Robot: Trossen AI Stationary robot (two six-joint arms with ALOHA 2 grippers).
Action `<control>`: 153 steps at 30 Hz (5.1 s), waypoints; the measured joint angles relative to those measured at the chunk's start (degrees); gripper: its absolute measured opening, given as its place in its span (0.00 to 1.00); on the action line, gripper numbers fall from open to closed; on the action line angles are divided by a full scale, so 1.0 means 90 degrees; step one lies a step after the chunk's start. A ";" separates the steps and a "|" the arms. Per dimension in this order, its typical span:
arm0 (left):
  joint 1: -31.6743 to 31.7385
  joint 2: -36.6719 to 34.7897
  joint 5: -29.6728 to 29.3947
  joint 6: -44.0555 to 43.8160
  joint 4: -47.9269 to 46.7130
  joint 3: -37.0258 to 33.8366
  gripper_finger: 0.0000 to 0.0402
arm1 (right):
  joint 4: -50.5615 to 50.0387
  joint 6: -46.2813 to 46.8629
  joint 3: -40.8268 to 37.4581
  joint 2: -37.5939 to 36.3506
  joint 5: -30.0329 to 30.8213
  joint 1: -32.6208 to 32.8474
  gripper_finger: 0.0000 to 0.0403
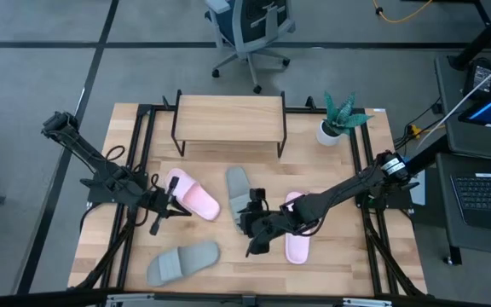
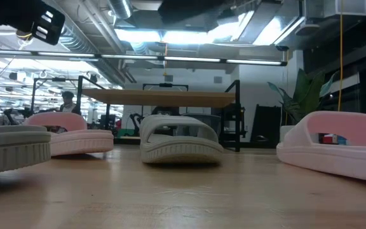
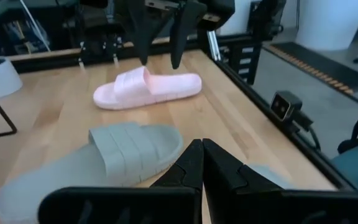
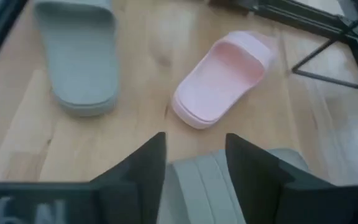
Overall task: Pick and place slides into the shelf
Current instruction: Put the bottom gray slipper on the shelf
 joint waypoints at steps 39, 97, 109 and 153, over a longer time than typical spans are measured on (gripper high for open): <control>0.0000 -0.1465 0.0177 0.0758 -0.0887 0.1013 0.00 | 0.1949 0.1490 -0.1617 -0.0687 0.2258 0.0290 0.02; -0.2527 0.4117 0.2325 -0.3441 -0.4967 0.3628 0.00 | 0.5690 -0.0014 -0.4658 -0.2664 -0.0154 -0.0249 0.03; -0.2992 0.4361 0.1826 -0.3608 -0.4087 0.3628 0.00 | 0.5882 0.0000 -0.4656 -0.2664 -0.0156 -0.0249 0.03; -0.2802 0.4851 0.1520 -0.3988 -0.4025 0.3626 0.41 | 0.5889 0.0012 -0.4653 -0.2664 -0.0159 -0.0077 0.03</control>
